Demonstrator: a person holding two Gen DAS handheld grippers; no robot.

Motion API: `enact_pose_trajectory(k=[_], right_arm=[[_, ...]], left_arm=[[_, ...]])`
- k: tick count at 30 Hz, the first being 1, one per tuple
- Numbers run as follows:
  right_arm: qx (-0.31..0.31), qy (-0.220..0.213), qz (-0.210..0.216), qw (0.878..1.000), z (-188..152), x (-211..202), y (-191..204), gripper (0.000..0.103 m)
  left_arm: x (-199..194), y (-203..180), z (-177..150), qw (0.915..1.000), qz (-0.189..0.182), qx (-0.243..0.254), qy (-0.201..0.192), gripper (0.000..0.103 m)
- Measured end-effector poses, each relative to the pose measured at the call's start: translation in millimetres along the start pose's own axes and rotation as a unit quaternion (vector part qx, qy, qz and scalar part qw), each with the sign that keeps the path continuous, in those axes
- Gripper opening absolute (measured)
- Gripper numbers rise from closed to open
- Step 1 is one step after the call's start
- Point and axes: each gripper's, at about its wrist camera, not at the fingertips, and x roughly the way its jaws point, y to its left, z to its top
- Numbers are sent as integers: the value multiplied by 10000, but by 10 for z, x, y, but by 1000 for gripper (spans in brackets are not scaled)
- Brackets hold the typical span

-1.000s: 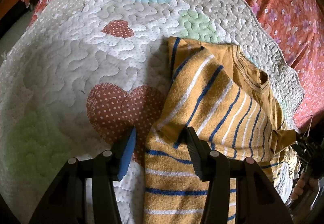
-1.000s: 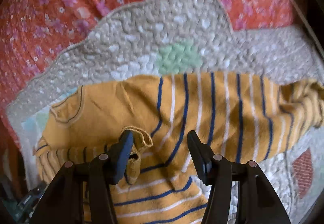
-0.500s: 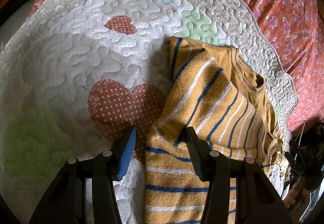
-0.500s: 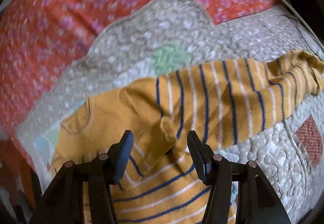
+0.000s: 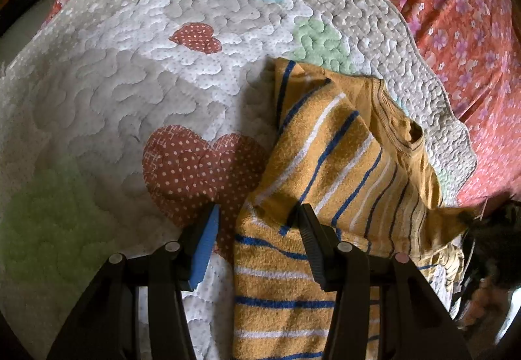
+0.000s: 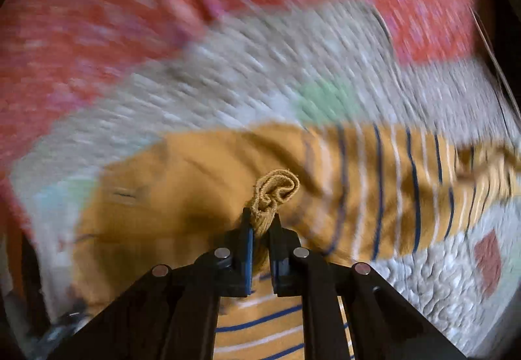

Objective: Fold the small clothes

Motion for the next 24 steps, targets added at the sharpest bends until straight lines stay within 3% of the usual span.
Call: enact_pose_trajectory(k=[3,7,9,13,17,19,21,24], right_arm=[[-54,-473,519,9975,173,-524,154,8],[58,-725,349,9967,213,-748,7,8],[154,-511,-14,9986,142,-569,-213,8],[483,329,-583,9966,-162,155,-721,8],[736,839,-820,9904,-446,586,-1007,10],[617,617,-1127,9898,-449,519,-996,26],[370,204,-1507,9877,-403,323,-859,33],[54,-270,-1247,9918,-354,106,-460,41]], left_arm=[[-3,3,-10,10000,-9,-9,12,49],[-4,13,-9,10000,-36,-35,34,49],[-1,19,-6,10000,-45,-52,40,49],[-10,-4,-24,10000,36,8,31,49],[-8,-29,-34,9999,95,67,-6,49],[-35,-15,-32,10000,64,29,-17,49],[-62,10,-22,10000,11,-57,-5,49],[-132,128,4,9993,-151,-349,15,49]])
